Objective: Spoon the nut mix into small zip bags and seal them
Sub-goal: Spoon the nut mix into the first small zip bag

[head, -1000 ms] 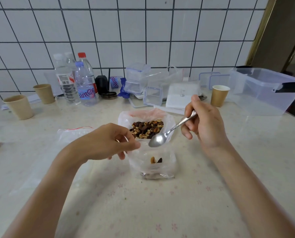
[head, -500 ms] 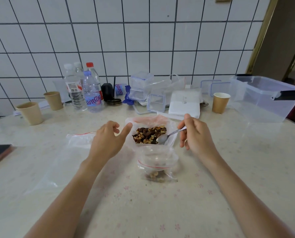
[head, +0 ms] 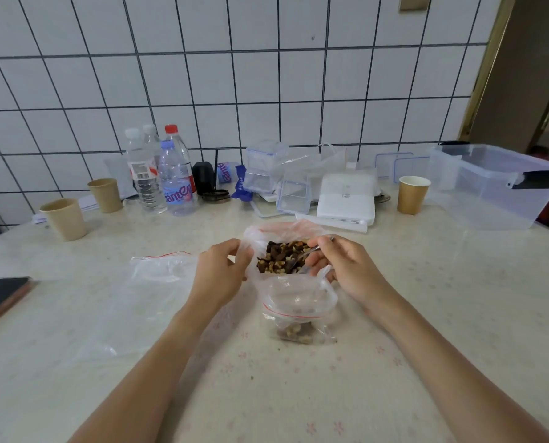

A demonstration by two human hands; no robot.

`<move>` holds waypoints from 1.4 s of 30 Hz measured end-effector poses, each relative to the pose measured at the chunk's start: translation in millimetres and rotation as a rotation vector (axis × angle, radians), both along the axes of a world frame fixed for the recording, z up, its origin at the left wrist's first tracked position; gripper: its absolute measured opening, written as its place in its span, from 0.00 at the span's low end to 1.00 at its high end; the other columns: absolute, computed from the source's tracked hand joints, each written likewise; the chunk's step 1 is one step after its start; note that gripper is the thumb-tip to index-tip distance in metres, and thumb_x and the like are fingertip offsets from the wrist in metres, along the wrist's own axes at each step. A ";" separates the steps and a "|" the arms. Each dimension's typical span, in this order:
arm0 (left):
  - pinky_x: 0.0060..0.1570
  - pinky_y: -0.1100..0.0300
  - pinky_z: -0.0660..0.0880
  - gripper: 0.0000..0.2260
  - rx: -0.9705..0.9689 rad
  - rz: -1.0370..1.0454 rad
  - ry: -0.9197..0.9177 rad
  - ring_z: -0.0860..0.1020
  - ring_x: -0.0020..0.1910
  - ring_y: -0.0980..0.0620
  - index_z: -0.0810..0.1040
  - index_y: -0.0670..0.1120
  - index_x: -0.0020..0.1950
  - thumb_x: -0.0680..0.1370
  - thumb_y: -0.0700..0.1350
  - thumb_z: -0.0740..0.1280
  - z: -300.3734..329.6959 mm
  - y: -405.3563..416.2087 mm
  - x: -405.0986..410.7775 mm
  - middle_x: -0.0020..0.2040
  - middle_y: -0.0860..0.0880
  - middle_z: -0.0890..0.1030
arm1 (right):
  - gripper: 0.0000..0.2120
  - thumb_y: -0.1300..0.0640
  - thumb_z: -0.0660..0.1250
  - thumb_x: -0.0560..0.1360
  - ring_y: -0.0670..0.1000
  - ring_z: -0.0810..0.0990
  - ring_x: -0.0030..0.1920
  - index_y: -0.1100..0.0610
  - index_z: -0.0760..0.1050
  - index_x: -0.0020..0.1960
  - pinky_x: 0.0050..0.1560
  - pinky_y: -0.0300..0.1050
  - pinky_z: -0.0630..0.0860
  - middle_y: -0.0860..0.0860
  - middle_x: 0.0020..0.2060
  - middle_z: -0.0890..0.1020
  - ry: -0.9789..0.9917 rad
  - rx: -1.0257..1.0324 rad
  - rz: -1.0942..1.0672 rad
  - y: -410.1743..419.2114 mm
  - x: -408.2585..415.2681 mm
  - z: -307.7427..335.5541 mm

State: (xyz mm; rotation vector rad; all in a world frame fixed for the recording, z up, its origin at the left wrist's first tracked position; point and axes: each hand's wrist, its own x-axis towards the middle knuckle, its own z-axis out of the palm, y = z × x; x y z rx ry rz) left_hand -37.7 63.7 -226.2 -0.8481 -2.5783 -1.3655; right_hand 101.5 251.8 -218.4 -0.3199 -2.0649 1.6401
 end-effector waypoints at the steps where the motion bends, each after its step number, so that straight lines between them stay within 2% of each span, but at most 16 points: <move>1: 0.34 0.60 0.71 0.12 0.021 -0.004 0.009 0.81 0.30 0.59 0.81 0.50 0.42 0.84 0.51 0.66 0.3 -0.1 1.0 0.41 0.56 0.84 | 0.13 0.54 0.59 0.87 0.46 0.83 0.36 0.58 0.80 0.56 0.33 0.39 0.75 0.53 0.40 0.85 -0.012 -0.046 -0.011 -0.2 0.0 0.3; 5: 0.37 0.56 0.77 0.13 0.071 -0.040 0.042 0.81 0.30 0.57 0.82 0.50 0.41 0.83 0.52 0.66 0.0 1.2 5.0 0.38 0.54 0.84 | 0.14 0.57 0.57 0.86 0.48 0.82 0.38 0.61 0.81 0.58 0.33 0.37 0.75 0.57 0.44 0.87 -0.077 -0.187 -0.042 -2.4 0.7 0.4; 8: 0.38 0.56 0.77 0.14 0.081 -0.043 0.051 0.81 0.30 0.57 0.81 0.50 0.40 0.83 0.52 0.66 -2.3 1.7 3.7 0.37 0.54 0.84 | 0.14 0.59 0.57 0.85 0.53 0.81 0.41 0.63 0.81 0.58 0.37 0.42 0.75 0.62 0.47 0.87 -0.078 -0.258 -0.054 -3.3 0.1 0.3; 11: 0.37 0.54 0.77 0.15 0.092 -0.034 0.053 0.81 0.30 0.56 0.79 0.48 0.38 0.84 0.51 0.66 -5.1 0.9 2.4 0.35 0.52 0.83 | 0.14 0.58 0.58 0.85 0.54 0.82 0.44 0.62 0.81 0.59 0.44 0.48 0.77 0.61 0.49 0.88 -0.091 -0.277 -0.031 -5.8 -1.1 -2.3; 14: 0.39 0.49 0.79 0.14 0.083 -0.045 0.060 0.82 0.32 0.50 0.81 0.49 0.40 0.84 0.51 0.66 -5.5 0.3 3.9 0.35 0.50 0.84 | 0.14 0.58 0.58 0.86 0.55 0.84 0.47 0.62 0.81 0.60 0.49 0.51 0.79 0.59 0.49 0.88 -0.104 -0.298 -0.012 -5.6 -2.1 -4.6; 18: 0.41 0.47 0.80 0.12 0.112 -0.058 0.071 0.82 0.34 0.48 0.83 0.50 0.43 0.84 0.50 0.66 -2.8 1.2 5.2 0.36 0.50 0.84 | 0.15 0.58 0.56 0.86 0.57 0.85 0.48 0.63 0.80 0.61 0.41 0.47 0.81 0.60 0.50 0.88 -0.105 -0.387 -0.017 -2.7 -2.9 -5.8; 21: 0.41 0.47 0.80 0.11 0.116 -0.046 0.079 0.82 0.35 0.50 0.84 0.51 0.45 0.84 0.50 0.66 -1.2 2.3 6.2 0.37 0.52 0.85 | 0.15 0.58 0.57 0.85 0.58 0.85 0.48 0.64 0.79 0.60 0.46 0.50 0.81 0.61 0.49 0.88 -0.092 -0.462 -0.037 -0.3 -4.7 -6.9; 23: 0.41 0.48 0.80 0.11 0.122 -0.040 0.079 0.82 0.35 0.51 0.83 0.52 0.44 0.84 0.50 0.66 -1.1 2.4 6.1 0.37 0.53 0.85 | 0.14 0.59 0.57 0.85 0.57 0.85 0.44 0.64 0.79 0.59 0.44 0.50 0.81 0.61 0.48 0.88 -0.083 -0.500 -0.049 0.4 -5.3 -7.0; 27: 0.43 0.49 0.82 0.09 0.120 -0.002 0.064 0.83 0.34 0.53 0.85 0.51 0.49 0.84 0.51 0.66 -2.9 2.5 2.3 0.38 0.55 0.85 | 0.14 0.60 0.56 0.84 0.52 0.85 0.36 0.63 0.80 0.55 0.38 0.46 0.80 0.59 0.43 0.88 -0.071 -0.457 -0.098 0.5 -4.6 -4.3; 32: 0.43 0.50 0.82 0.09 0.090 0.031 0.078 0.82 0.32 0.57 0.85 0.52 0.50 0.83 0.53 0.67 -4.6 1.0 -1.2 0.41 0.57 0.85 | 0.13 0.62 0.56 0.83 0.53 0.84 0.33 0.63 0.79 0.52 0.33 0.45 0.76 0.60 0.40 0.86 -0.044 -0.451 -0.134 -2.3 -2.7 1.4; 35: 0.42 0.52 0.82 0.07 0.074 0.045 0.088 0.82 0.34 0.58 0.84 0.57 0.50 0.81 0.57 0.68 -2.5 -0.5 -1.3 0.45 0.61 0.84 | 0.14 0.62 0.55 0.84 0.54 0.83 0.32 0.63 0.79 0.51 0.29 0.44 0.74 0.60 0.38 0.85 -0.019 -0.430 -0.168 -2.7 -2.0 4.1; 37: 0.40 0.57 0.78 0.04 0.075 0.059 0.093 0.81 0.34 0.60 0.80 0.62 0.47 0.78 0.60 0.70 0.6 -2.8 -0.9 0.45 0.64 0.82 | 0.14 0.62 0.55 0.84 0.54 0.83 0.32 0.64 0.79 0.51 0.26 0.43 0.73 0.60 0.37 0.85 0.002 -0.418 -0.185 -1.9 -1.6 6.3; 40: 0.39 0.59 0.74 0.14 0.083 0.134 0.093 0.79 0.39 0.58 0.76 0.58 0.49 0.73 0.63 0.75 5.4 -4.8 -1.8 0.44 0.60 0.80 | 0.14 0.62 0.55 0.84 0.55 0.83 0.31 0.64 0.78 0.51 0.25 0.45 0.71 0.59 0.34 0.84 0.038 -0.404 -0.201 -0.1 -1.4 8.5; 42: 0.37 0.59 0.74 0.16 0.089 0.148 0.089 0.78 0.38 0.56 0.75 0.56 0.46 0.71 0.63 0.77 12.3 -5.2 0.4 0.41 0.57 0.79 | 0.14 0.62 0.55 0.83 0.56 0.82 0.32 0.64 0.79 0.51 0.26 0.45 0.70 0.58 0.34 0.84 0.063 -0.408 -0.205 1.6 -0.9 10.0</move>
